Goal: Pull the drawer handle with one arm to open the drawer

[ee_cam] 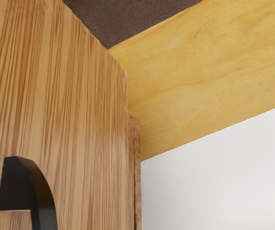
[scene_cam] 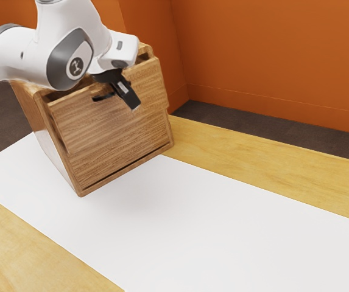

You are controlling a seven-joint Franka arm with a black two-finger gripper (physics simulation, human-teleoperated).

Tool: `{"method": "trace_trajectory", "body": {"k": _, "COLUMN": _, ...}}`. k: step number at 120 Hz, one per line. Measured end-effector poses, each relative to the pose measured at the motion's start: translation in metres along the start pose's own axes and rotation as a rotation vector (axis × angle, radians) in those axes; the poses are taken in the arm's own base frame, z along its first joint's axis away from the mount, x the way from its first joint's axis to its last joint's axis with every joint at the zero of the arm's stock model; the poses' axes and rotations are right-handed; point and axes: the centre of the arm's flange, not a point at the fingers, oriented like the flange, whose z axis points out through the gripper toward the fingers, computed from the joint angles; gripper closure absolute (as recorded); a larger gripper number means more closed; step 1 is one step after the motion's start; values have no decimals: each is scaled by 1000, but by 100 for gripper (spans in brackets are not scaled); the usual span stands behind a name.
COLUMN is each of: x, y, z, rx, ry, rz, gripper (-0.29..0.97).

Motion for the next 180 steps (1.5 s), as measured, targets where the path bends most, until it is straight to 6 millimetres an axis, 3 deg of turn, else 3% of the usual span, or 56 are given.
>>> {"method": "trace_trajectory", "body": {"k": 3, "x": 4, "y": 8, "z": -8, "rx": -2, "ry": 7, "rz": 17, "gripper": 32}}
{"method": "trace_trajectory", "body": {"k": 6, "x": 16, "y": 28, "z": -23, "rx": -3, "ry": 26, "rz": 58, "gripper": 28}}
{"method": "trace_trajectory", "body": {"k": 15, "x": 72, "y": 147, "z": -90, "rx": -27, "ry": 130, "rz": 268, "gripper": 17}}
{"method": "trace_trajectory", "body": {"k": 19, "x": 85, "y": 190, "z": -122, "rx": -33, "ry": 173, "rz": 338, "gripper": 14}}
{"method": "trace_trajectory", "body": {"k": 22, "x": 87, "y": 211, "z": -147, "rx": -32, "ry": 202, "rz": 372, "gripper": 12}}
{"method": "trace_trajectory", "body": {"k": 27, "x": 85, "y": 235, "z": -183, "rx": -31, "ry": 236, "rz": 405, "gripper": 10}}
{"method": "trace_trajectory", "body": {"k": 33, "x": 81, "y": 251, "z": -235, "rx": -42, "ry": 267, "rz": 403, "gripper": 7}}
{"method": "trace_trajectory", "body": {"k": 39, "x": 71, "y": 273, "z": -274, "rx": -111, "ry": 262, "rz": 397, "gripper": 5}}
{"method": "trace_trajectory", "body": {"k": 53, "x": 33, "y": 342, "z": -321, "rx": -313, "ry": 138, "rz": 477, "gripper": 3}}
{"method": "trace_trajectory", "body": {"k": 59, "x": 22, "y": 356, "z": -326, "rx": -346, "ry": 85, "rz": 505, "gripper": 2}}
{"method": "trace_trajectory", "body": {"k": 65, "x": 19, "y": 345, "z": -315, "rx": -353, "ry": 24, "rz": 479, "gripper": 2}}
{"method": "trace_trajectory", "body": {"k": 71, "x": 17, "y": 312, "z": -296, "rx": -344, "ry": -40, "rz": 406, "gripper": 1}}
{"method": "trace_trajectory", "body": {"k": 82, "x": 2, "y": 208, "z": -252, "rx": -304, "ry": -151, "rz": 181, "gripper": 1}}
{"method": "trace_trajectory", "body": {"k": 93, "x": -42, "y": 90, "z": -211, "rx": -255, "ry": -253, "rz": -86, "gripper": 0}}
{"method": "trace_trajectory", "body": {"k": 98, "x": -61, "y": 56, "z": -202, "rx": -239, "ry": -283, "rz": -170, "gripper": 0}}
{"method": "trace_trajectory", "body": {"k": 102, "x": -71, "y": 41, "z": -199, "rx": -233, "ry": -298, "rz": -210, "gripper": 0}}
{"method": "trace_trajectory", "body": {"k": 111, "x": -71, "y": 44, "z": -199, "rx": -237, "ry": -306, "rz": -211, "gripper": 0}}
{"method": "trace_trajectory", "body": {"k": 129, "x": -37, "y": 115, "z": -215, "rx": -274, "ry": -280, "rz": -63, "gripper": 0}}
{"method": "trace_trajectory", "body": {"k": 138, "x": -30, "y": 133, "z": -220, "rx": -283, "ry": -274, "rz": -29, "gripper": 0}}
{"method": "trace_trajectory", "body": {"k": 180, "x": -44, "y": 97, "z": -205, "rx": -271, "ry": -309, "rz": -142, "gripper": 0}}
